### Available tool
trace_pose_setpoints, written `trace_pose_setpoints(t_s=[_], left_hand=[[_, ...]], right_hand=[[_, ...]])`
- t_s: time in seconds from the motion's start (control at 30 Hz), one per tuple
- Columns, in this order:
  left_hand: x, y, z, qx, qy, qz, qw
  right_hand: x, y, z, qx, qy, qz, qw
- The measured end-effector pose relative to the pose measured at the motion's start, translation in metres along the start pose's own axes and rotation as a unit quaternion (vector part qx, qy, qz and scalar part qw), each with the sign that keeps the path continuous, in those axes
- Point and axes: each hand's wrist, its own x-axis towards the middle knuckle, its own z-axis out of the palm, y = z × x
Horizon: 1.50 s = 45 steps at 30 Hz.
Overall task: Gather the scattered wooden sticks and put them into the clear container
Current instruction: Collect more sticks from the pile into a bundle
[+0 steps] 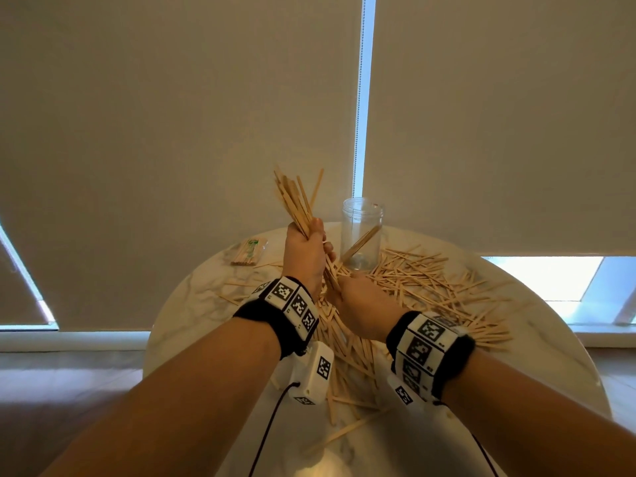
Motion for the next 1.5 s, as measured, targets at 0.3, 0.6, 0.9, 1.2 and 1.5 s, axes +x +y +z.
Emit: trace_pose_setpoints(t_s=[0.3, 0.6, 0.9, 1.2, 1.5], left_hand=[[-0.003, -0.004, -0.017, 0.088, -0.048, -0.002, 0.995], [-0.046, -0.018, 0.005, 0.199, -0.226, -0.025, 0.953], [-0.055, -0.008, 0.008, 0.224, -0.272, -0.011, 0.936], [-0.06, -0.014, 0.013, 0.21, -0.291, -0.022, 0.933], [-0.059, -0.017, 0.012, 0.247, -0.273, -0.01, 0.93]], right_hand=[[-0.004, 0.006, -0.047, 0.076, -0.06, -0.019, 0.995], [0.028, -0.004, -0.099, 0.261, 0.138, -0.027, 0.955], [0.02, 0.001, -0.126, 0.275, 0.211, -0.019, 0.938], [0.013, 0.003, -0.131, 0.265, 0.171, -0.014, 0.949], [0.017, 0.009, -0.127, 0.321, 0.278, 0.033, 0.905]])
